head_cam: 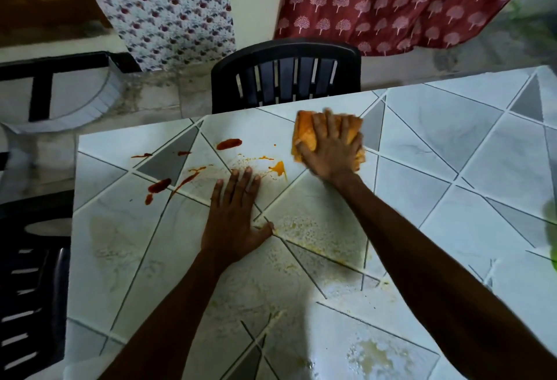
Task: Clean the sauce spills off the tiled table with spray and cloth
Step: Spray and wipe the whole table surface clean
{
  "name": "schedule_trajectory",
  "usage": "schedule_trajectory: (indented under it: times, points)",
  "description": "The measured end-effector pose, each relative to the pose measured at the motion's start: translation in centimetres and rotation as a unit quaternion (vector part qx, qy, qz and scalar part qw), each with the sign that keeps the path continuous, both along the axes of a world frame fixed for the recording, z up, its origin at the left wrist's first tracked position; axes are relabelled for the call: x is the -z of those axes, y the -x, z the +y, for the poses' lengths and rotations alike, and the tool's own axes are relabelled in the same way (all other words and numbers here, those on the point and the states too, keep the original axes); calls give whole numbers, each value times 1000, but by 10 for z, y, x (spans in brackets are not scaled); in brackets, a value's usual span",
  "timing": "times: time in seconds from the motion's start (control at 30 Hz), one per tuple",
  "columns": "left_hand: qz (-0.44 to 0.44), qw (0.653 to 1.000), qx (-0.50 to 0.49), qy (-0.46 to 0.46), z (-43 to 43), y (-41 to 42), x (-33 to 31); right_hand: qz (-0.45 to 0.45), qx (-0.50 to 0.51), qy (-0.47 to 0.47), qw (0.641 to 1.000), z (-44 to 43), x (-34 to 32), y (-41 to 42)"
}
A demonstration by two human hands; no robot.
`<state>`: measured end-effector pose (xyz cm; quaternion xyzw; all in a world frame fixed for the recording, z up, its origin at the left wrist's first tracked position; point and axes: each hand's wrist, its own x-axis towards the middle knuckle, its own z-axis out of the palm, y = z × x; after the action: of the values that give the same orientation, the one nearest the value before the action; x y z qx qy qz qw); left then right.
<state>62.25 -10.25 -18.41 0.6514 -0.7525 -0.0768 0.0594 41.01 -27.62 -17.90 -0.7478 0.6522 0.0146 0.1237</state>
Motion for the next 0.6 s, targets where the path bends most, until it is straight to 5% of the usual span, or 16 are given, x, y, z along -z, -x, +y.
schedule_trajectory:
  times: [0.2, 0.47, 0.6]
  points:
    - [27, 1000, -4, 5, -1, 0, -1, 6, -166, 14, 986, 111, -5, 40]
    - [57, 997, -8, 43, 0, -1, 8, 8, 46, -2, 999, -9, -3, 7]
    - [77, 996, -11, 53, 2, -5, 8, 8, -38, -12, 999, 7, -6, -47]
